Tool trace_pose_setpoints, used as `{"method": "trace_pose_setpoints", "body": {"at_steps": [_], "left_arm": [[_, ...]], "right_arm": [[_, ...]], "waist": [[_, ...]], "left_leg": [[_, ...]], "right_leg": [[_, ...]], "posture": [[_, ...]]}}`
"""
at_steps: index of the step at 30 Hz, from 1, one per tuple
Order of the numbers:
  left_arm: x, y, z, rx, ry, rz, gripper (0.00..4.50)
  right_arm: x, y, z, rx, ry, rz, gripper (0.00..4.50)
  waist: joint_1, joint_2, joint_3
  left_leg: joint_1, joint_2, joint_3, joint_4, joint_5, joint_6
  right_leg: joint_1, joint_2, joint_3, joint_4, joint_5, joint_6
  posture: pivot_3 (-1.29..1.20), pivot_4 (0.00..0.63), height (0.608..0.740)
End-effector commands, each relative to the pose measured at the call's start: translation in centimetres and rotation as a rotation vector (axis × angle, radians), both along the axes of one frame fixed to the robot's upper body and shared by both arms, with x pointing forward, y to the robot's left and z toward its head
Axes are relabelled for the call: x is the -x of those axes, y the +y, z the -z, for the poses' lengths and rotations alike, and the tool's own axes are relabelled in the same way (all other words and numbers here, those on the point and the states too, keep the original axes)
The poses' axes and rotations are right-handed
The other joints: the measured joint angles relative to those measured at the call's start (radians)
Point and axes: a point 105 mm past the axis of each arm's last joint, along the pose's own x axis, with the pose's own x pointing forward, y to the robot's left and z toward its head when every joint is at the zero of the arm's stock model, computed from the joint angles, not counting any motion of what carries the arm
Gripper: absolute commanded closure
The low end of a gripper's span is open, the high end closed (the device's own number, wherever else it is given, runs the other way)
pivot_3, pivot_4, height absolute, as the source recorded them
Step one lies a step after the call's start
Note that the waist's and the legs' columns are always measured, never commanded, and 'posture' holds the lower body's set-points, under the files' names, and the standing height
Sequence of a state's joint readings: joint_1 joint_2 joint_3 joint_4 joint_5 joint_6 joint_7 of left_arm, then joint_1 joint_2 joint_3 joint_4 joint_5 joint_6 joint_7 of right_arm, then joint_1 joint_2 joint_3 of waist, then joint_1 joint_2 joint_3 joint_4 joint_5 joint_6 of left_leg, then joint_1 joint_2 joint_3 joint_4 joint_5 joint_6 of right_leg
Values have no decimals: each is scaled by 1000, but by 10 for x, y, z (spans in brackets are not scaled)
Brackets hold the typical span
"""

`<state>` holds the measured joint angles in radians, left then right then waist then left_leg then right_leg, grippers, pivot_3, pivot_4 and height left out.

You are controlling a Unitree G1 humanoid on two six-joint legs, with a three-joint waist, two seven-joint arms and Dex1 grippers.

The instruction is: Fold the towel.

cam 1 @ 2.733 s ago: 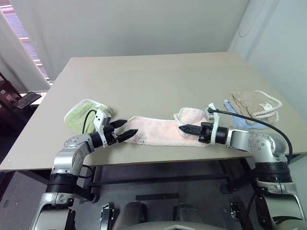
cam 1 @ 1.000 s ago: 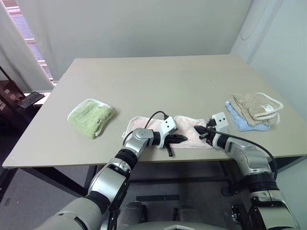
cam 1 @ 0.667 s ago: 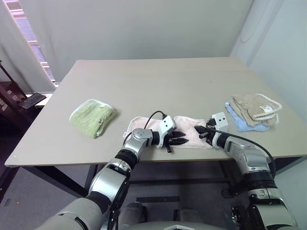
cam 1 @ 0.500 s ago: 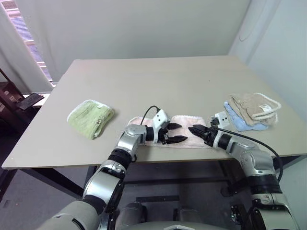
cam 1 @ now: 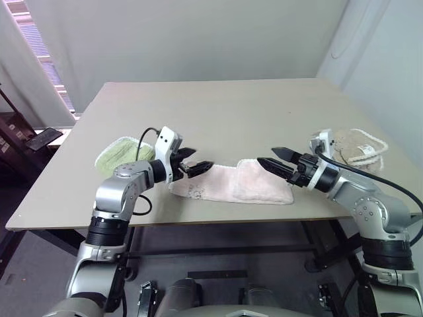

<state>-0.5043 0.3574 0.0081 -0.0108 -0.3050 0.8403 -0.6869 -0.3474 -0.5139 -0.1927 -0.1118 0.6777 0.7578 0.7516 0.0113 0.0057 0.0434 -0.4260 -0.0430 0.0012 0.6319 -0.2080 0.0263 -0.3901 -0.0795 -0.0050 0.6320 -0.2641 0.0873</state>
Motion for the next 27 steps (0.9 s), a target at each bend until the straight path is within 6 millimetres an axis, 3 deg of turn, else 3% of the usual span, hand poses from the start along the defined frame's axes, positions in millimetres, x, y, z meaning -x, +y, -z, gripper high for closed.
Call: {"method": "trace_pose_setpoints", "body": {"at_steps": [1,5,8,12,19,27], "left_arm": [[11,20,-1,-113,89,-19,0],[40,41,8,-17,289,41,0],[49,62,21,-93,337,-5,0],[54,73,23,96,487,-99,0],[59,71,41,163,630,-172,0],[45,45,48,404,745,-251,0]], "right_arm": [[-7,10,-9,7,-41,-12,10],[-9,14,-5,4,-31,-23,10],[-11,14,-3,3,-22,-22,10],[-12,16,0,-23,-2,-19,10],[-15,20,5,-27,5,-9,10],[-23,17,3,-30,-24,44,10]], "waist": [[-4,-1,0],[-7,0,0],[-8,0,0],[-1,0,0],[-1,0,0],[3,0,0]], "left_leg": [[0,0,0,0,0,0],[0,0,0,-2,0,0],[-1,0,0,-3,0,0],[-2,0,0,-4,0,-1],[-1,0,0,-5,0,-1],[-1,-1,0,-4,0,-1]], "right_leg": [[0,0,0,0,0,0],[-3,0,0,0,0,-1],[-4,-1,0,-1,0,-1],[-5,-2,1,-2,-1,-1],[-5,-2,0,-1,0,-2],[-4,-2,0,-1,0,-1]], "posture": [[0,0,737],[0,0,737],[0,0,737],[0,0,737],[0,0,737],[0,0,737]]}}
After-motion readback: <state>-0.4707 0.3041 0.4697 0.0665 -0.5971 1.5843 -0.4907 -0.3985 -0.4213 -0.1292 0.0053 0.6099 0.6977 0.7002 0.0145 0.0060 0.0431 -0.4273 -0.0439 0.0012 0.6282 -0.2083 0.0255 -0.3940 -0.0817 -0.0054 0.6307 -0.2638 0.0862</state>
